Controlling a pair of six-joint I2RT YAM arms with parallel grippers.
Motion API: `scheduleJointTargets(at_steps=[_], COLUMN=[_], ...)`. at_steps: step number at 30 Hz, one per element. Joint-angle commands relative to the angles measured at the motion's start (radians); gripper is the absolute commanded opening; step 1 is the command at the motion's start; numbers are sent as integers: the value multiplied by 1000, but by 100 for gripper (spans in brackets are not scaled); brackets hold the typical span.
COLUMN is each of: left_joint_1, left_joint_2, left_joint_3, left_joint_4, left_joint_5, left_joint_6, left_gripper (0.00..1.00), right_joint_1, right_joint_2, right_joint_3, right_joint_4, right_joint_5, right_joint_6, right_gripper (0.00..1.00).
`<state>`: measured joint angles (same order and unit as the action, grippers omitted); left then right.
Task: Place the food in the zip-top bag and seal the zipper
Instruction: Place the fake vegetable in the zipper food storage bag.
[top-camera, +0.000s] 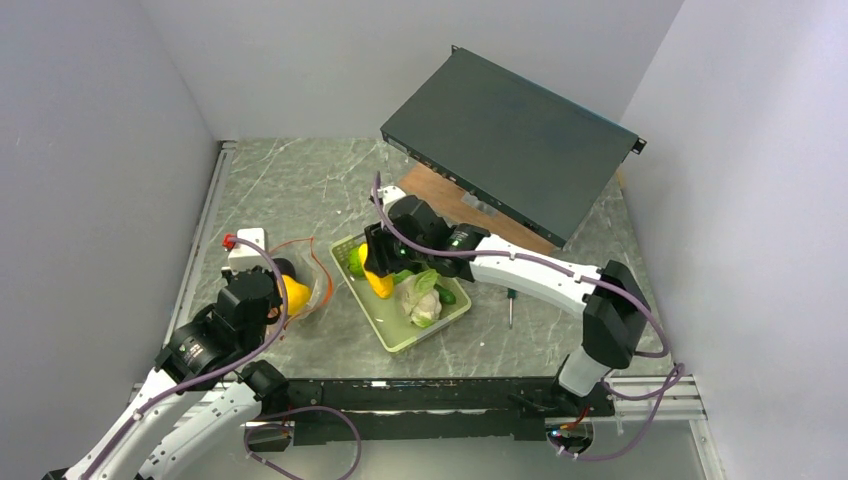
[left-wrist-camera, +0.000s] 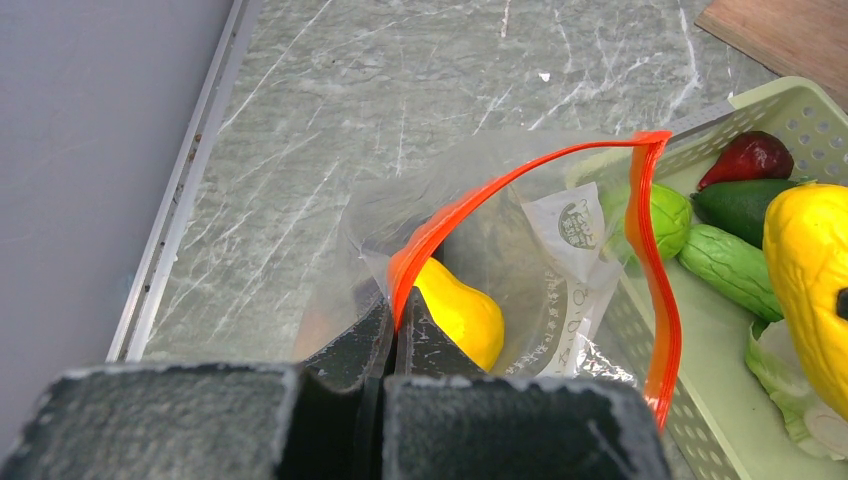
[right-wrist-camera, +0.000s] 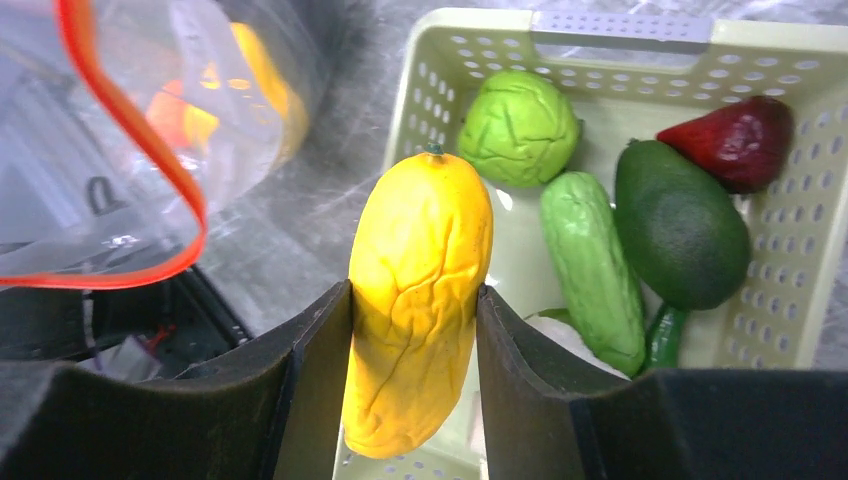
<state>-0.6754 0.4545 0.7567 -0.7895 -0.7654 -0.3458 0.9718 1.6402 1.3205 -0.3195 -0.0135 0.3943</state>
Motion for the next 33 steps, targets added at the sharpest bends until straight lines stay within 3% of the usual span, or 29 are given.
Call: scheduleJointTargets(at_steps=[1, 9, 18, 33], left_joint_1=[5, 5, 5, 4], left_joint_2=[-1, -4, -7, -24], left_joint_3=[9, 7, 10, 9], left_joint_4=[23, 21, 18, 21], left_joint_5=[-11, -17, -19, -14], left_joint_6=[-9, -12, -15, -13], left_gripper=[0, 0, 0, 0], right_joint_1=[6, 78, 151, 154], right_joint_2=[-62, -37, 114, 260], right_joint_3=[7, 86, 279, 423], right_joint_4=[81, 173, 140, 47], right_joint_5=[-112, -284, -336, -168], right_joint_6=[73, 183, 216, 178], right_gripper=[1, 1, 2, 9])
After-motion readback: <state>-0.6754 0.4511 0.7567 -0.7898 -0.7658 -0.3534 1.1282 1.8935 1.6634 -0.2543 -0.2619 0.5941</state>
